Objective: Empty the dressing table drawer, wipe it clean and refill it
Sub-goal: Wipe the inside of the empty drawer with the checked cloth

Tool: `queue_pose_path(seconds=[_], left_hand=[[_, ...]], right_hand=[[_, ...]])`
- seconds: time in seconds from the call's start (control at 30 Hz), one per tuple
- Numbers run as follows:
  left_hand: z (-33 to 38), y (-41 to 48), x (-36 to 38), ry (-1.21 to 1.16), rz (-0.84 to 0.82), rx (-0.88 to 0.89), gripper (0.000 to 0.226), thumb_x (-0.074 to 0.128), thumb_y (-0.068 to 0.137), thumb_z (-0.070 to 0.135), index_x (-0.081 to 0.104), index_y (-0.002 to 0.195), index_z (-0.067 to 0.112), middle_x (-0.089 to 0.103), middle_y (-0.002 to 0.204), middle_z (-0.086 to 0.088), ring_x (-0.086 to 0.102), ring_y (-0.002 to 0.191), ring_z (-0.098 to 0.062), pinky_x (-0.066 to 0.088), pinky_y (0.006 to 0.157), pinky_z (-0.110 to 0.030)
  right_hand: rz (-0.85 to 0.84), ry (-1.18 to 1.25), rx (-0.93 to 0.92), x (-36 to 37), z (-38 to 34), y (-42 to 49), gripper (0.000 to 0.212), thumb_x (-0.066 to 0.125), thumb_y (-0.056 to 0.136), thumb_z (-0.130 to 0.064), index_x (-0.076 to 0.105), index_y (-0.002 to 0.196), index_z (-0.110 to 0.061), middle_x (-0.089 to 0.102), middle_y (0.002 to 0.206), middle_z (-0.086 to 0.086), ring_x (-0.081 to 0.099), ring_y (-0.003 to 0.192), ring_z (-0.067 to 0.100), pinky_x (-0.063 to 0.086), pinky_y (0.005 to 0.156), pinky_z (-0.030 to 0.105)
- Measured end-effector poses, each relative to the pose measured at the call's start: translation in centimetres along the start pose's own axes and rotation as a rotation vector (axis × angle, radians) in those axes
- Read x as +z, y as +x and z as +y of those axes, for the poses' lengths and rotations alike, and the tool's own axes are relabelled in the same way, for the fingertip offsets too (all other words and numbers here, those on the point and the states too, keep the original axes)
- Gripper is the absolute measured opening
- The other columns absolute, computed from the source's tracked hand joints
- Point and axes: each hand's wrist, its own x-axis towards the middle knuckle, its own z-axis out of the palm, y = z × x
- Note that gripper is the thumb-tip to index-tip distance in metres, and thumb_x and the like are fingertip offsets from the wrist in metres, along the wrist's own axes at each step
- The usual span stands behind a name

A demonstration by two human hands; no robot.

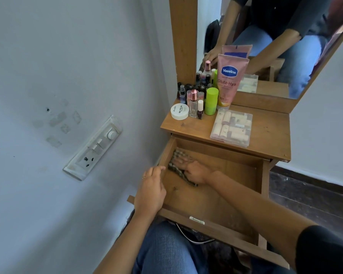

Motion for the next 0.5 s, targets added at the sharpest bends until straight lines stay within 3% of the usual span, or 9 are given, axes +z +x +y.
queue_pose_path(seconds=[0.07,0.13,0.2,0.3,0.5], left_hand=[[0.0,0.2,-0.1,-0.006,-0.003,-0.008,0.046,0.044,0.088,-0.003,0.052,0.127,0.019,0.053,0.124,0.002,0.053,0.111,-0.015,0.049,0.085,-0.028],[0.1,0.3,-0.2,-0.005,0.000,-0.015,0.044,0.046,0.089,0.000,0.051,0.128,0.020,0.052,0.126,0.004,0.054,0.111,-0.013,0.050,0.085,-0.027],[0.2,0.3,-0.1,0.002,0.003,-0.016,0.043,0.046,0.090,0.001,0.050,0.129,0.021,0.052,0.127,0.005,0.053,0.112,-0.012,0.049,0.085,-0.026],[0.2,0.1,-0.2,-0.001,-0.010,-0.024,0.045,0.046,0.090,0.000,0.050,0.129,0.021,0.052,0.127,0.004,0.052,0.111,-0.012,0.048,0.087,-0.026],[0.0,0.4,-0.3,0.000,-0.012,-0.021,0.044,0.045,0.090,0.001,0.051,0.129,0.020,0.052,0.127,0.004,0.050,0.116,-0.014,0.045,0.090,-0.026]], right_hand=[[-0.100,0.053,-0.143,1.3,-1.7,-1.5,0.062,0.043,0.091,-0.003,0.029,0.149,-0.021,0.024,0.156,0.005,0.015,0.146,0.020,-0.002,0.117,0.026],[-0.212,0.092,-0.326,3.0,-3.6,-2.9,0.056,0.042,0.089,-0.008,0.039,0.145,-0.018,0.039,0.150,0.008,0.029,0.142,0.023,0.015,0.120,0.038],[-0.191,0.127,-0.435,3.8,-4.0,-3.5,0.053,0.046,0.091,-0.006,0.042,0.143,-0.013,0.039,0.150,0.008,0.028,0.143,0.022,0.019,0.119,0.040],[-0.151,0.108,-0.484,2.7,-3.3,-3.2,0.050,0.050,0.091,-0.004,0.044,0.141,-0.011,0.042,0.148,0.007,0.032,0.141,0.021,0.019,0.118,0.035],[-0.103,0.012,-0.457,1.4,-1.2,-1.7,0.047,0.046,0.095,-0.012,0.045,0.140,-0.022,0.043,0.147,-0.004,0.033,0.140,0.012,0.023,0.117,0.040]])
